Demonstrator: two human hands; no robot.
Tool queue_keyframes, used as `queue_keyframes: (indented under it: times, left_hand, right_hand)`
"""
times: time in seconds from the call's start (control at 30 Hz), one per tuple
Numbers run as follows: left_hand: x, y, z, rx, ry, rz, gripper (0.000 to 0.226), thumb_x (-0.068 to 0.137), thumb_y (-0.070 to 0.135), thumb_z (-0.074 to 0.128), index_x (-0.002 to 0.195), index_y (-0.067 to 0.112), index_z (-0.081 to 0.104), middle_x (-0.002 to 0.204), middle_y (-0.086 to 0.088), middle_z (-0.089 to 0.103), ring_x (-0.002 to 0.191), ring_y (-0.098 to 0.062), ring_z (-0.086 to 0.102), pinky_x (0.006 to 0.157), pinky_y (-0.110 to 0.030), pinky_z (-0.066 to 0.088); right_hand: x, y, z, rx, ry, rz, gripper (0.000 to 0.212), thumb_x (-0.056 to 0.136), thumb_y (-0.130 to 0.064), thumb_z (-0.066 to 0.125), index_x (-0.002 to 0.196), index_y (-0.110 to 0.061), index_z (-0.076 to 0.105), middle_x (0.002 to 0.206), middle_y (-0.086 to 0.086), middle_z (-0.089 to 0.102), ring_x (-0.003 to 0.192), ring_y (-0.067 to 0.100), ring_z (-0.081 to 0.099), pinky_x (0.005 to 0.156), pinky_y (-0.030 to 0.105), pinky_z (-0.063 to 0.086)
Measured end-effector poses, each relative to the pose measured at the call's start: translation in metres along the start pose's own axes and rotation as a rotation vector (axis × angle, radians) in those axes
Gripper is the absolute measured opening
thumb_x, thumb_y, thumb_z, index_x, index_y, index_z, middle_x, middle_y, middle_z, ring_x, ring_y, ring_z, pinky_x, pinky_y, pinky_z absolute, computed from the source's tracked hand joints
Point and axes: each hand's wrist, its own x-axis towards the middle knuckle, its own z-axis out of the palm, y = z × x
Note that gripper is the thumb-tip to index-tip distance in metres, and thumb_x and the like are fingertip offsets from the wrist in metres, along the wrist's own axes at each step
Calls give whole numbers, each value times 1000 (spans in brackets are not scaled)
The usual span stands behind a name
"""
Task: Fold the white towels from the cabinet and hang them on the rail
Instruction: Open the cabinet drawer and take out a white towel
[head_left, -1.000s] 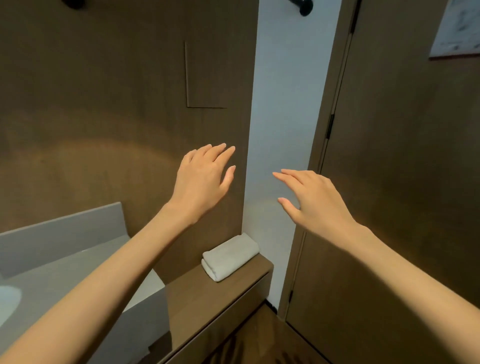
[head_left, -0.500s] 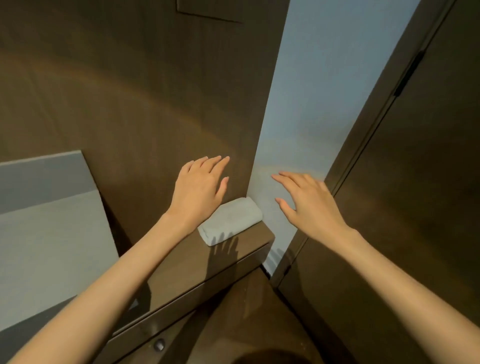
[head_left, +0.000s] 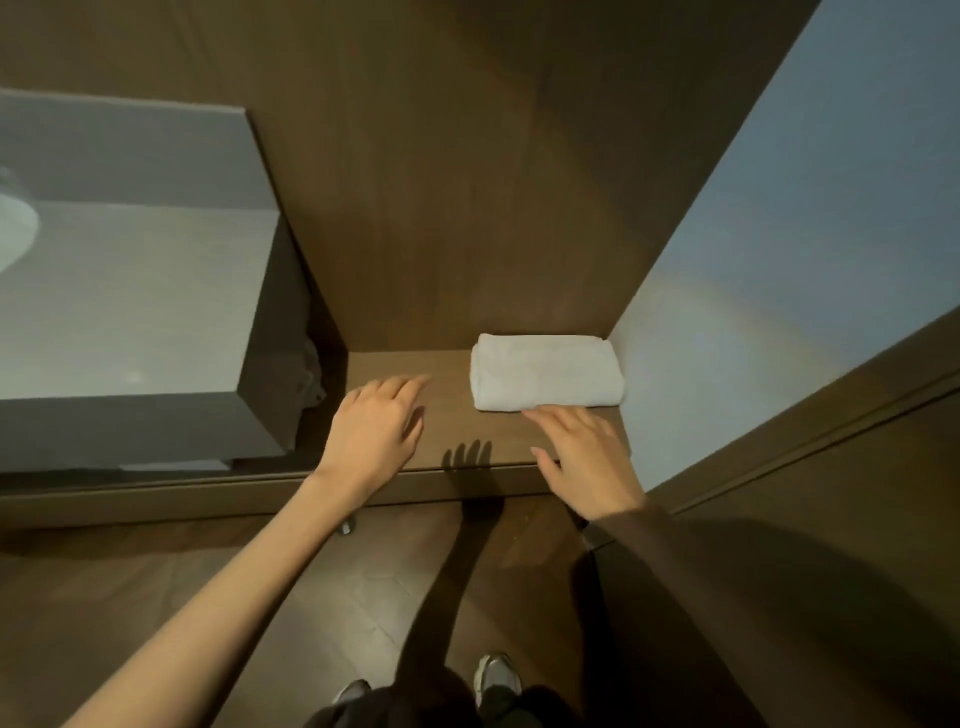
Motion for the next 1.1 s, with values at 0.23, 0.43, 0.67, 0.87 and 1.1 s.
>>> queue_keyframes:
  times: [0.23,0.43,0.67,0.87,1.1]
  left_hand:
    - [-42,-6,91,19,-231,-209,48,96,28,49,143,24,41,136,-1,55,121,-24,52,99,-37,41]
    - [-72,-27,189,11,-338,-283,48,99,31,42,146,25,35,141,2,48,126,-21,46,103,-35,38]
    - [-72,-77,339,-21,-275,-322,47,98,30,45,144,24,40,144,3,46,129,-19,44,104,-36,37]
    - [-52,-133,462,-40,-141,-245,52,98,32,47,147,24,35,153,0,34,140,-22,31,108,-42,34]
    - [-24,-168,552,89,71,-121,50,89,23,62,138,17,50,133,-11,55,128,-31,48,107,-49,35]
  right_hand:
    - [22,38,80,67,-258,-21,47,101,-31,45,146,-27,35,147,-5,41,136,14,34,112,33,27]
    - [32,59,186,154,-275,-10,45,99,-29,49,143,-26,41,144,-4,44,134,13,38,108,30,30]
    - [63,91,348,132,-119,-93,45,89,-15,64,133,-13,56,125,5,61,115,23,56,94,35,47]
    - [100,122,471,34,8,-146,48,85,-13,69,132,-13,58,127,6,61,117,23,58,97,34,48]
    - [138,149,557,-197,93,-140,59,88,-24,67,142,-17,45,136,7,54,126,25,50,108,39,37]
